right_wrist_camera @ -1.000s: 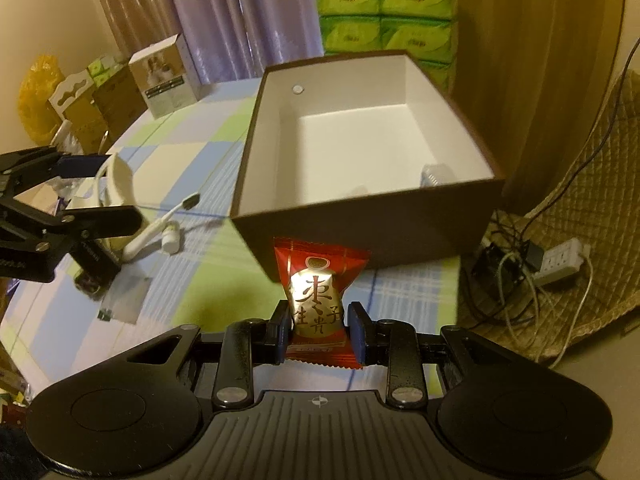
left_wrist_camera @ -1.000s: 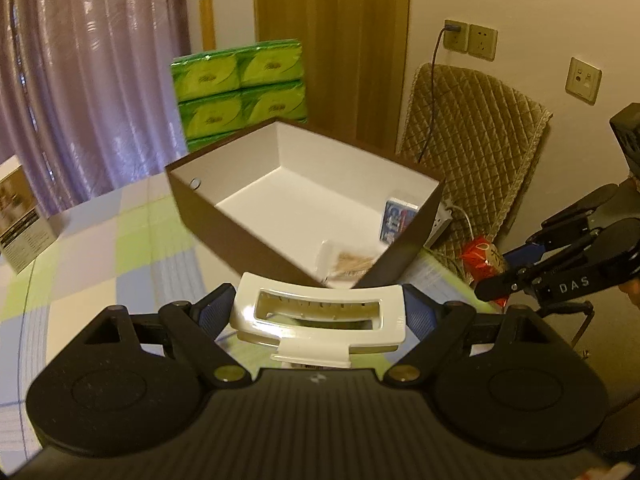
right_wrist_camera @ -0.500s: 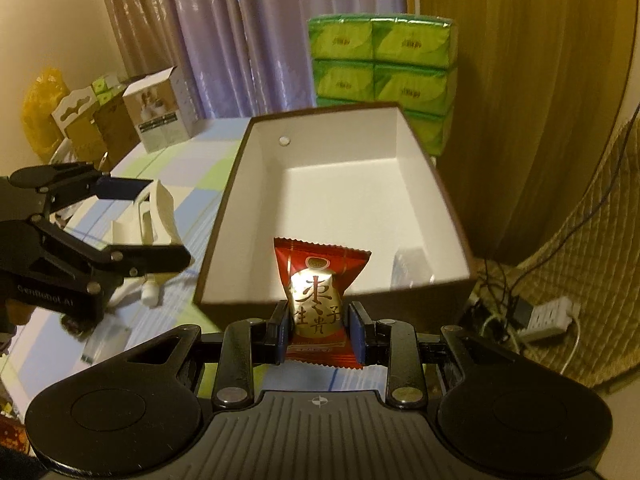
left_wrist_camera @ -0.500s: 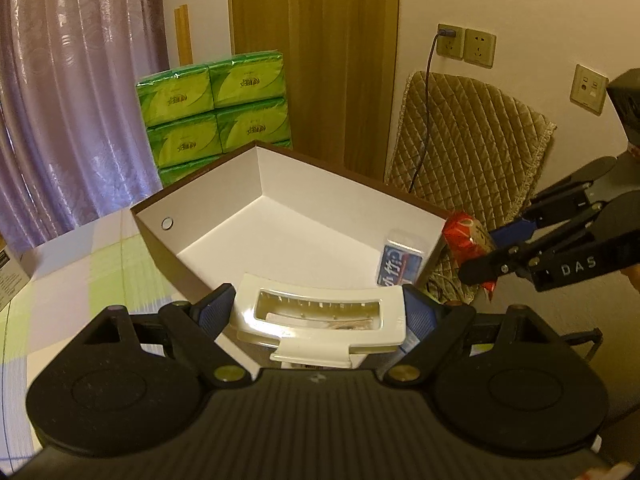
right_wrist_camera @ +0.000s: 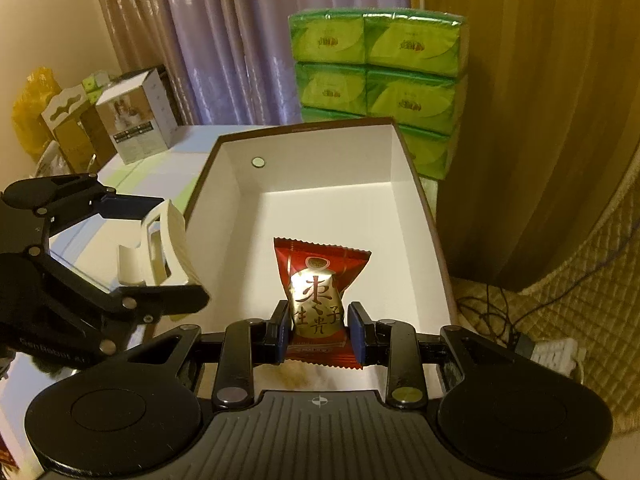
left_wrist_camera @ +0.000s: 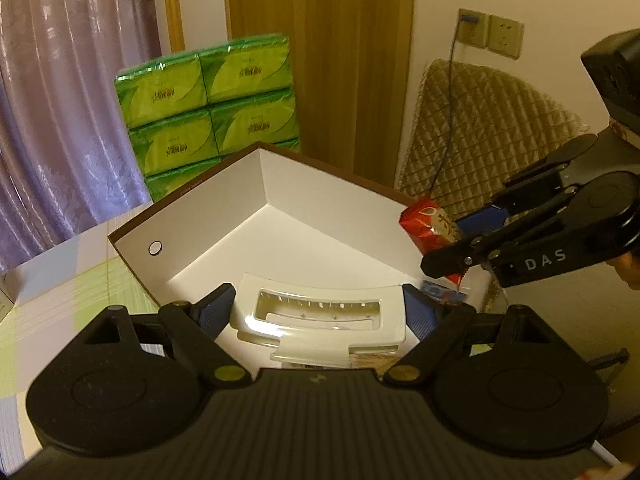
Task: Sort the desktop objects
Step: 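Carry the white holder and red packet over the open box with both tools, then lower the white holder and red packet into the box with both tools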
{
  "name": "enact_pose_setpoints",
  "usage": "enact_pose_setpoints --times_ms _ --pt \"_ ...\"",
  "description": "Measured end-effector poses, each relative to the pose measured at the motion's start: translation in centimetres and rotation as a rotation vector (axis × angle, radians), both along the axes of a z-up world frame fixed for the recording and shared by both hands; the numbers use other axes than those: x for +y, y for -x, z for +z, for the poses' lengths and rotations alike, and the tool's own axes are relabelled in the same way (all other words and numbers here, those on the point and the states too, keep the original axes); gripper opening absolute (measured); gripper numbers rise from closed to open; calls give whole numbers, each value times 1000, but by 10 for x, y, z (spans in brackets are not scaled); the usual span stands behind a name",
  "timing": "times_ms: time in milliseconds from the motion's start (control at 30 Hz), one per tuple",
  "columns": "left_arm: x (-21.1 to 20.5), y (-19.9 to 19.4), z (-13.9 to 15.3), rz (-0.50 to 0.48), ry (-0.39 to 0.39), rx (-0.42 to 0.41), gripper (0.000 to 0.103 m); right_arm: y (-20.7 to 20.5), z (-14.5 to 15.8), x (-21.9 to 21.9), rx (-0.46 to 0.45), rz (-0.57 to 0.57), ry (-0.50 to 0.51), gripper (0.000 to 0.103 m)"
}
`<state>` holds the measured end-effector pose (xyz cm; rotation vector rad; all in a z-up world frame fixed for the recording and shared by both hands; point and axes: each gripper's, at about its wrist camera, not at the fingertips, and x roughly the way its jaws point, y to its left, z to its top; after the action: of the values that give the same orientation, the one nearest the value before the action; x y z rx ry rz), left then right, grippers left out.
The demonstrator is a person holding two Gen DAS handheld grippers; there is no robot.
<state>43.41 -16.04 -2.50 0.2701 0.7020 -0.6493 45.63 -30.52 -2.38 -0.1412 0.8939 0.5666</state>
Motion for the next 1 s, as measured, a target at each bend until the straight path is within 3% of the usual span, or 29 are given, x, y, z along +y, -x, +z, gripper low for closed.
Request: enact_pose_setpoints --times_ms 467,1000 --pt "-20 -53 -42 33 -65 115 85 -59 -47 10 80 4 123 28" --pt "-35 -70 -71 32 -157 158 85 -67 -63 17 90 25 182 28"
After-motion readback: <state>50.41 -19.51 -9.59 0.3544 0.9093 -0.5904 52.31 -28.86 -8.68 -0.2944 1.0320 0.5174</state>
